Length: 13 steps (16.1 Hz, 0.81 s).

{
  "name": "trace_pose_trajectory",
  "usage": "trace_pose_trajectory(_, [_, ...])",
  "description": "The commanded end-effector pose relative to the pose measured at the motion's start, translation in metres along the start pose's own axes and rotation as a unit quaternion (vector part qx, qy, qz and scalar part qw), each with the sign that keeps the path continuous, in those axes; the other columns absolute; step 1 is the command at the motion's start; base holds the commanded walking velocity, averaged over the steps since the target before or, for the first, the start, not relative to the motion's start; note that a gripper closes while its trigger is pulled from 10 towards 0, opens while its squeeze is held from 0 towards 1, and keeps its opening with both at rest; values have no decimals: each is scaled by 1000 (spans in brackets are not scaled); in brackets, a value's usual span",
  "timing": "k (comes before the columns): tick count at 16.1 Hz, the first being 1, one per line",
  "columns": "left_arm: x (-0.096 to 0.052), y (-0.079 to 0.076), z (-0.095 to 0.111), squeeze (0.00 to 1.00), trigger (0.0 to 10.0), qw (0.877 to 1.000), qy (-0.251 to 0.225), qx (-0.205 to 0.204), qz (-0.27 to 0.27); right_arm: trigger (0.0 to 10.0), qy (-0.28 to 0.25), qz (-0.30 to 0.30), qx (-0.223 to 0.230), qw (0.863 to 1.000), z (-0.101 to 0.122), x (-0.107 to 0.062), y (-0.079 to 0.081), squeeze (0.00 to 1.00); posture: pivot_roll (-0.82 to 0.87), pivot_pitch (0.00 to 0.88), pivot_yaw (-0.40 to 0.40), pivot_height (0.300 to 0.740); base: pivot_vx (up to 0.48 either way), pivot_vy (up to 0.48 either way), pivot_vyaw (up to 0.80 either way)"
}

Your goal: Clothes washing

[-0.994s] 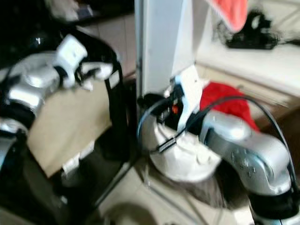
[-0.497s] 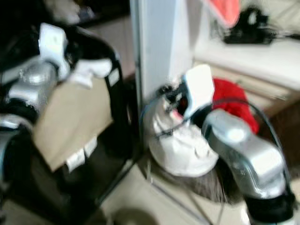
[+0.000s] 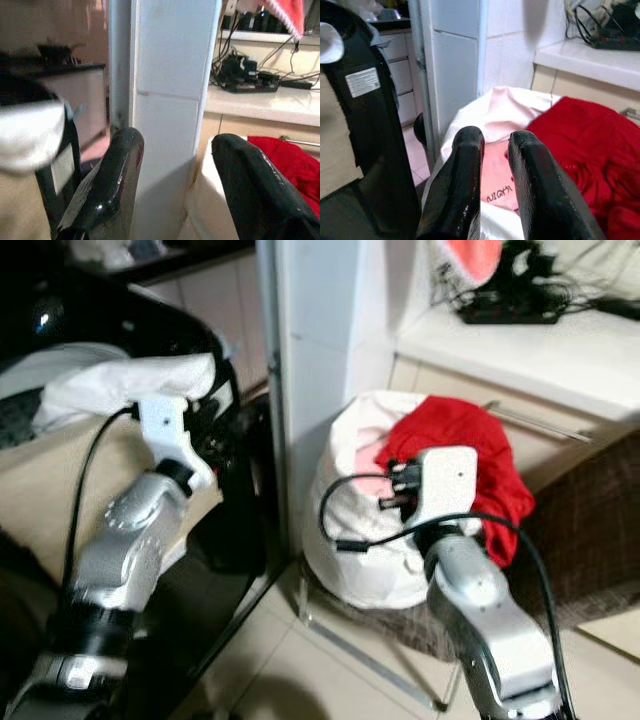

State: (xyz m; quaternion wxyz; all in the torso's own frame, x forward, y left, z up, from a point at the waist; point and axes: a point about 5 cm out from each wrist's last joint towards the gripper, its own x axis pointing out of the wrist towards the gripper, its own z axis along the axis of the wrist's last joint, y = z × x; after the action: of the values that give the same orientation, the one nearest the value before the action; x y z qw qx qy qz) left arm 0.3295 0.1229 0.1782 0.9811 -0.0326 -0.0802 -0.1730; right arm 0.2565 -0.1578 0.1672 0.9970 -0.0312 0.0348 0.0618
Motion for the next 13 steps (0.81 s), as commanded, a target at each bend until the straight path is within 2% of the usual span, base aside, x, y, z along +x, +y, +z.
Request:
trace_pose_trajectory(1, [-2,-1,12,0,10000,999,-16,31,7,10000,-15,16,-4,1000,5,0,5,0,-160,13,16,740,428,0,800])
trace_pose_trajectory(3, [-5,1,23,0,10000,998,-13,67,15,10000,-25,24,-7,999,4,2,8,0,-154,11,10,740,428,0,800])
trace_pose_trajectory(6, [-4,3,27,0,10000,997,-10,68,19,10000,-33,25,-13,999,6,6,8,0,-151,6,11,740,429,0,769])
trace_pose_trajectory(11, [-2,3,30,0,10000,998,3,66,12,10000,-44,23,1,999,7,4,7,0,-154,1,24,740,418,0,0])
trace_pose_trajectory(13, [0,-1,32,0,10000,999,8,48,-20,10000,-38,23,3,999,5,2,6,0,-156,0,26,740,0,0,0])
